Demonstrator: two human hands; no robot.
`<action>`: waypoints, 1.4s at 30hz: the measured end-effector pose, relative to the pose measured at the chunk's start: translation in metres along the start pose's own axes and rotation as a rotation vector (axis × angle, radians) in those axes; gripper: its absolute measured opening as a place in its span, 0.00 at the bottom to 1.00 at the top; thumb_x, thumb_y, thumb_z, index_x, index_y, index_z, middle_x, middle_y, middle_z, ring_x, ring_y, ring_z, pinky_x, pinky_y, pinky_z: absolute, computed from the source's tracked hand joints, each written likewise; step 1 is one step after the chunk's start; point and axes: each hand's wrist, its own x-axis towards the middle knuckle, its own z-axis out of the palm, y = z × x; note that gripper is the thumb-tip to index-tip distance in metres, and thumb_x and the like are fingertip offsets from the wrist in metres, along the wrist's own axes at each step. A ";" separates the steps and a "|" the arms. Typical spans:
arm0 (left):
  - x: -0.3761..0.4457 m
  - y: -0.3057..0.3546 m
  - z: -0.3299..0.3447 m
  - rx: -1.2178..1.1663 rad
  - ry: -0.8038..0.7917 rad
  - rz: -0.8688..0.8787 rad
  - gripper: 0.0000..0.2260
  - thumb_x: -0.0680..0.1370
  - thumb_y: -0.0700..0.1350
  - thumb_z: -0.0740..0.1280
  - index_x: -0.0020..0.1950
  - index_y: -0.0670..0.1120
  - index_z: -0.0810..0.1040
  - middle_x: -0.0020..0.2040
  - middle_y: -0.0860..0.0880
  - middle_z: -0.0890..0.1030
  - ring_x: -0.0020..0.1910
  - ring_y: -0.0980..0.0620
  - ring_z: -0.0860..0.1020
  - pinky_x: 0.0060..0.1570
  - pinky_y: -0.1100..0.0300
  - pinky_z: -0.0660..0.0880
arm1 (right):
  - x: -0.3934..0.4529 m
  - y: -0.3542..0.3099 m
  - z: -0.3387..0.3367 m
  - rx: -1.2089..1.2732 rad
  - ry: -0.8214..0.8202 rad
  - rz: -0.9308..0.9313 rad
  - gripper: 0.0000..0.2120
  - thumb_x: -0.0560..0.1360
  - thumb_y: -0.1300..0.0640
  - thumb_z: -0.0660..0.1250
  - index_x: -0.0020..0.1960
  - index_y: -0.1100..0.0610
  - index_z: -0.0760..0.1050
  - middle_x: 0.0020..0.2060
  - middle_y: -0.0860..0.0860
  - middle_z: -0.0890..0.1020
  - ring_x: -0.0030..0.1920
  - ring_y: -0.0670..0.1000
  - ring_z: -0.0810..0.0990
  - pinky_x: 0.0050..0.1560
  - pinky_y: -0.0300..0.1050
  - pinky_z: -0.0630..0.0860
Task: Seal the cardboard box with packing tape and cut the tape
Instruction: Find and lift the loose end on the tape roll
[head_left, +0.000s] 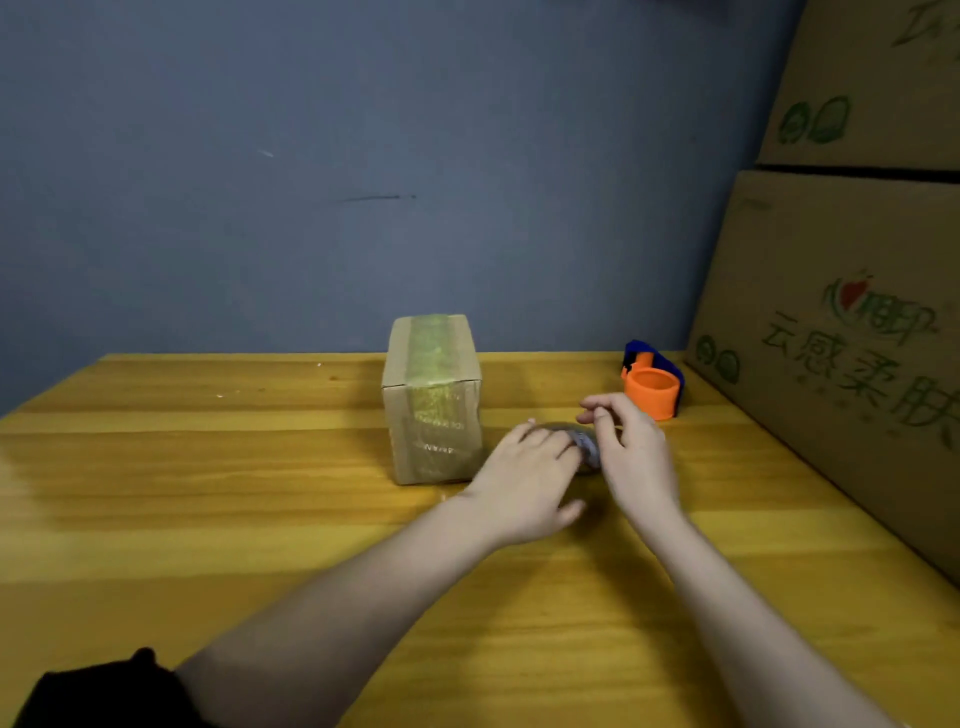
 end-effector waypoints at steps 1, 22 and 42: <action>0.004 0.002 0.007 0.012 -0.047 -0.016 0.25 0.75 0.55 0.63 0.67 0.41 0.69 0.66 0.43 0.72 0.69 0.44 0.66 0.73 0.49 0.51 | -0.003 0.005 0.001 -0.004 0.013 -0.007 0.09 0.79 0.59 0.58 0.53 0.52 0.76 0.48 0.47 0.83 0.54 0.51 0.77 0.54 0.44 0.70; -0.013 0.005 0.040 -1.445 0.221 -0.315 0.10 0.71 0.49 0.62 0.51 0.52 0.69 0.42 0.66 0.74 0.45 0.63 0.70 0.49 0.65 0.68 | -0.022 0.016 0.014 0.435 -0.261 -0.009 0.28 0.71 0.40 0.63 0.69 0.42 0.65 0.66 0.46 0.70 0.67 0.45 0.69 0.69 0.52 0.67; -0.007 -0.005 0.029 -1.879 0.230 -0.588 0.12 0.75 0.47 0.56 0.41 0.44 0.77 0.32 0.44 0.78 0.29 0.52 0.77 0.34 0.63 0.75 | -0.031 0.008 0.016 0.114 -0.203 -0.303 0.27 0.69 0.45 0.69 0.67 0.45 0.69 0.67 0.46 0.67 0.69 0.40 0.65 0.66 0.27 0.59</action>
